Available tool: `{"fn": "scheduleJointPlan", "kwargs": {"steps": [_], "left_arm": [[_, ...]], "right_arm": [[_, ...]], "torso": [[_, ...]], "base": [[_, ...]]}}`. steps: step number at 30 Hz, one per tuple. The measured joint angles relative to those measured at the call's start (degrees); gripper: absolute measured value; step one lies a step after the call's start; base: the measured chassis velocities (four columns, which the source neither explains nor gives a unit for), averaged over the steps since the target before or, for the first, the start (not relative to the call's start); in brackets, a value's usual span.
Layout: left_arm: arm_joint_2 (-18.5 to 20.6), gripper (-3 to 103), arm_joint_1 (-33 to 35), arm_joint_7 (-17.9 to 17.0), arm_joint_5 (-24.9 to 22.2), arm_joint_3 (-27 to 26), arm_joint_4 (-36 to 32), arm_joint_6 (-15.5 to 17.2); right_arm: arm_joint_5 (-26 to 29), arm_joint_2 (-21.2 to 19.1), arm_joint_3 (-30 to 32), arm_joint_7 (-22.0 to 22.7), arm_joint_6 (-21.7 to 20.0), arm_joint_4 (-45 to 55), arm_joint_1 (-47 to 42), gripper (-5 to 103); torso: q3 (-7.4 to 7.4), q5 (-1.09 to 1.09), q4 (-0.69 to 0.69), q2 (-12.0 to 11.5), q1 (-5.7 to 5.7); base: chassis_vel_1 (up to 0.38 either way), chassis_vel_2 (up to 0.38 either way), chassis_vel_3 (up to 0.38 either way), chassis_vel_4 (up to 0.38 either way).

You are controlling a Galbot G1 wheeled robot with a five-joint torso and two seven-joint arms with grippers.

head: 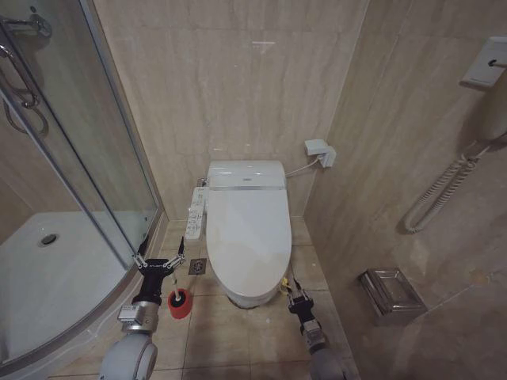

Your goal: Open the toilet lid, clean the toilet bowl with a toilet brush, close the toilet lid, and flush.

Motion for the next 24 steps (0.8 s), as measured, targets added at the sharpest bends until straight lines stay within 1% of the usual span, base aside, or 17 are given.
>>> {"fn": "scheduleJointPlan", "kwargs": {"steps": [1,8,9,11,12,14,15,16,18,19,23,24], "left_arm": [[0.00,100,0.00,0.00,0.00,0.00,0.00,0.00],[0.00,100,0.00,0.00,0.00,0.00,0.00,0.00],[0.00,100,0.00,0.00,0.00,0.00,0.00,0.00],[0.00,100,0.00,0.00,0.00,0.00,0.00,0.00],[0.00,100,0.00,0.00,0.00,0.00,0.00,0.00],[0.00,100,0.00,0.00,0.00,0.00,0.00,0.00],[0.00,100,0.00,0.00,0.00,0.00,0.00,0.00],[0.00,100,0.00,0.00,0.00,0.00,0.00,0.00],[0.00,100,0.00,0.00,0.00,0.00,0.00,0.00],[0.00,100,0.00,0.00,0.00,0.00,0.00,0.00],[0.00,100,0.00,0.00,0.00,0.00,0.00,0.00],[0.00,100,0.00,0.00,0.00,0.00,0.00,0.00]], "right_arm": [[0.04,0.12,0.01,-0.07,0.11,0.00,-0.07,13],[1.66,1.01,0.45,0.37,0.73,0.46,-0.31,13],[2.69,1.30,0.93,0.40,0.86,1.46,-0.52,1],[5.11,1.75,1.96,0.17,0.87,4.65,-1.19,1],[5.11,1.75,1.96,0.17,0.87,4.65,-1.19,1],[7.53,1.85,2.69,0.10,0.12,8.83,-1.97,1],[7.53,1.85,2.69,0.10,0.12,8.83,-1.97,1],[8.28,1.71,3.00,0.36,-0.39,11.13,-2.55,1],[8.40,1.24,3.68,1.37,-1.40,15.95,-3.81,1],[8.40,1.24,3.68,1.37,-1.40,15.95,-3.81,1],[7.83,0.33,4.75,4.03,-3.16,24.43,-6.11,1],[7.83,0.33,4.75,4.03,-3.16,24.43,-6.11,1]], "torso": [[0.00,0.00,0.00,0.00,0.00],[0.00,0.00,0.00,0.00,0.00],[0.00,0.00,0.00,0.00,0.00],[0.00,0.00,0.00,0.00,0.00],[0.00,0.00,0.00,0.00,0.00],[0.00,0.00,0.01,0.00,0.00],[0.00,0.00,0.01,0.00,0.00],[0.00,0.00,0.01,0.00,0.00],[0.00,0.01,0.01,0.00,0.00],[0.00,0.01,0.01,0.00,0.00],[0.00,0.01,0.00,0.00,0.00],[0.00,0.01,0.00,0.00,0.00]], "base": [[0.000,0.000,0.000,0.000],[0.000,0.000,0.000,0.000],[0.000,0.000,0.000,0.000],[0.000,0.000,0.000,0.000],[0.000,0.000,0.000,0.000],[0.000,0.000,0.000,0.000],[0.000,0.000,0.000,0.000],[0.000,0.000,0.000,0.000],[0.000,0.000,0.000,0.000],[0.000,0.000,0.000,0.000],[0.000,0.000,0.000,0.000],[0.000,0.000,0.000,0.000]]}}
